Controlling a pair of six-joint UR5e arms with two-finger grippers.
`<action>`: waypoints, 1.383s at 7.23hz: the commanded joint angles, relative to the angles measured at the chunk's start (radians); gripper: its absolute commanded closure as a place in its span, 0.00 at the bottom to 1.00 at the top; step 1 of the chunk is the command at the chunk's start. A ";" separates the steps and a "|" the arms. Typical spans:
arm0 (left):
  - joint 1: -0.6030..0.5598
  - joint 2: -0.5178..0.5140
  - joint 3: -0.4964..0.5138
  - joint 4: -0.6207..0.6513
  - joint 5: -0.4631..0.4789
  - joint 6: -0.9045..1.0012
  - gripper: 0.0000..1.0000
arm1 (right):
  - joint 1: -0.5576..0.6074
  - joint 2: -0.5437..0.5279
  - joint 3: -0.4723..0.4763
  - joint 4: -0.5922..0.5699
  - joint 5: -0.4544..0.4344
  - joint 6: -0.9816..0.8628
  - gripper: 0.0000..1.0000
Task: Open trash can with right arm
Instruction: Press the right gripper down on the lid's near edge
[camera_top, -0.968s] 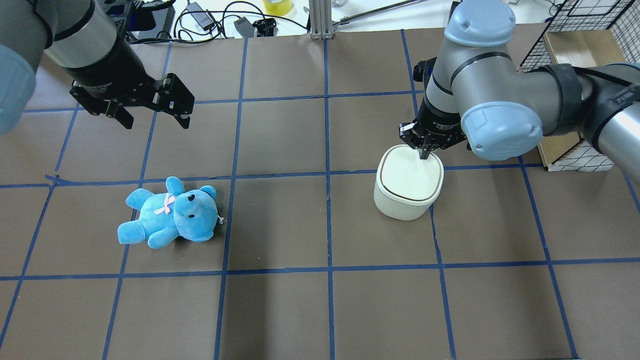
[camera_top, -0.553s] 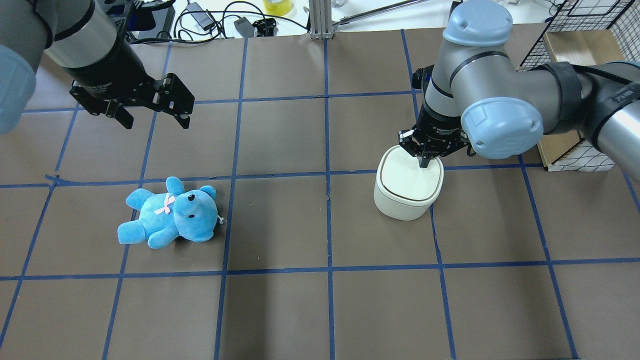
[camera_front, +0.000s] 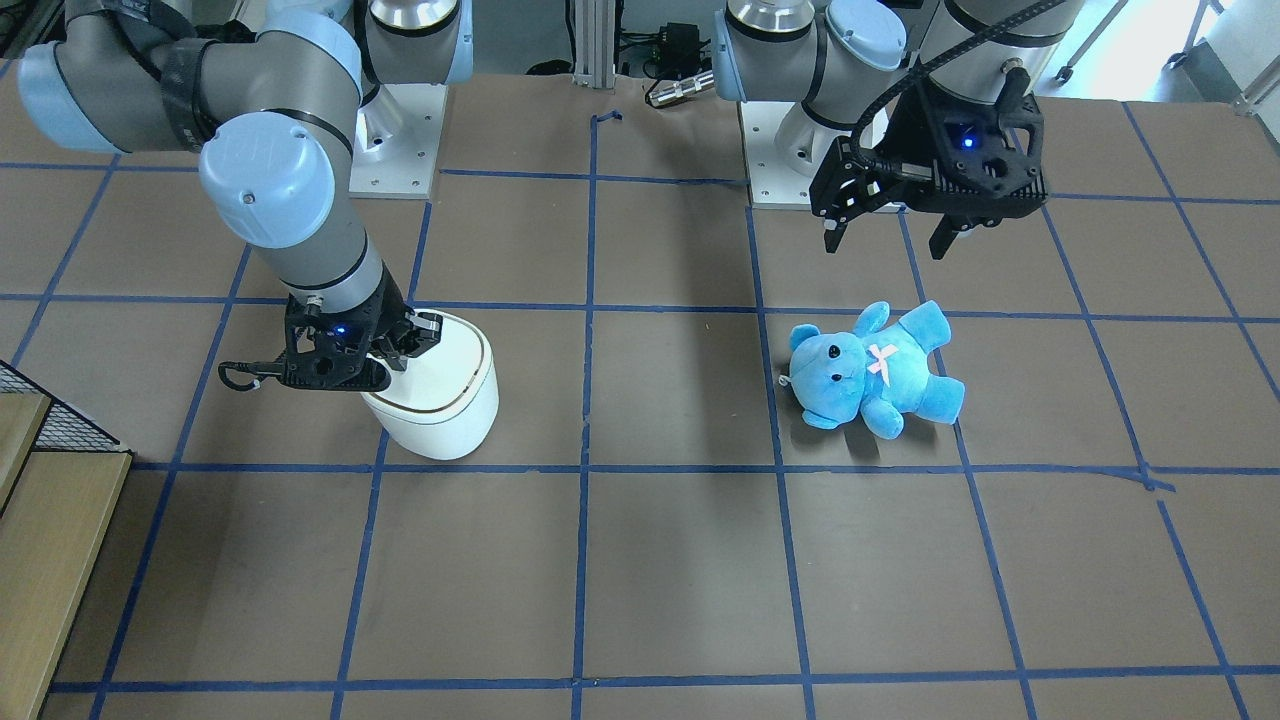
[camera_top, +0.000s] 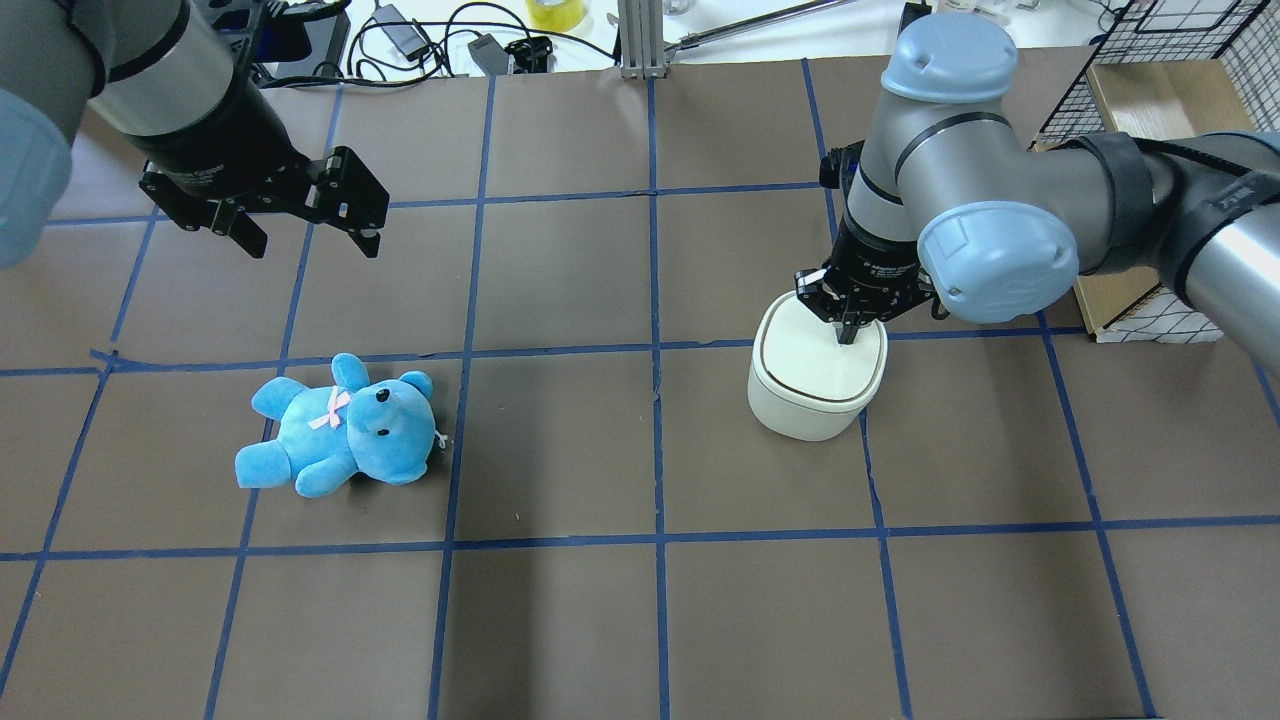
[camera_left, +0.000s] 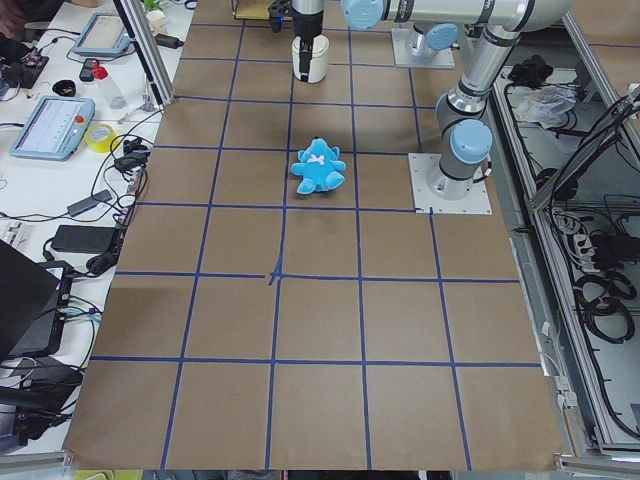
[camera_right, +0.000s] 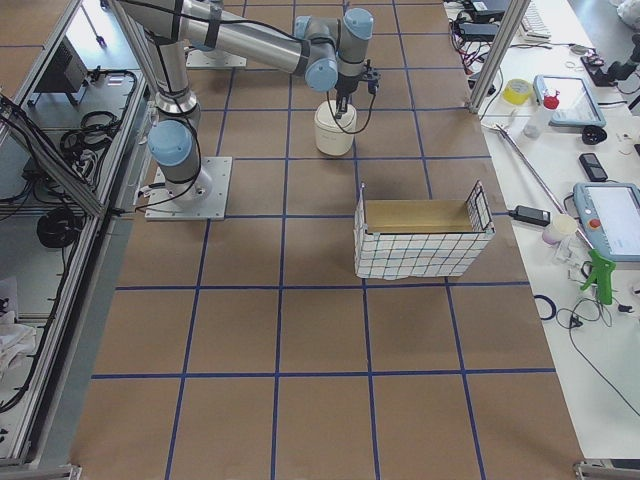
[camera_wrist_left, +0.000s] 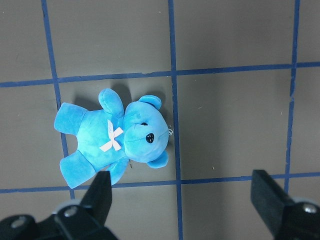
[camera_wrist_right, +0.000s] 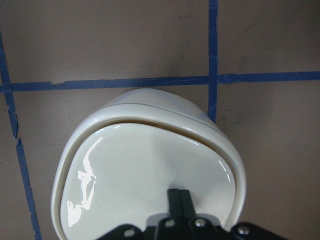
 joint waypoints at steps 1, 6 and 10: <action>0.000 0.000 0.000 0.000 0.001 0.000 0.00 | 0.000 0.007 0.003 -0.003 0.001 -0.001 1.00; 0.000 0.000 0.000 0.000 0.001 0.000 0.00 | 0.000 0.007 0.001 0.003 -0.001 -0.001 1.00; 0.000 0.000 0.000 0.000 0.001 0.000 0.00 | 0.000 -0.001 -0.026 0.054 -0.006 0.016 1.00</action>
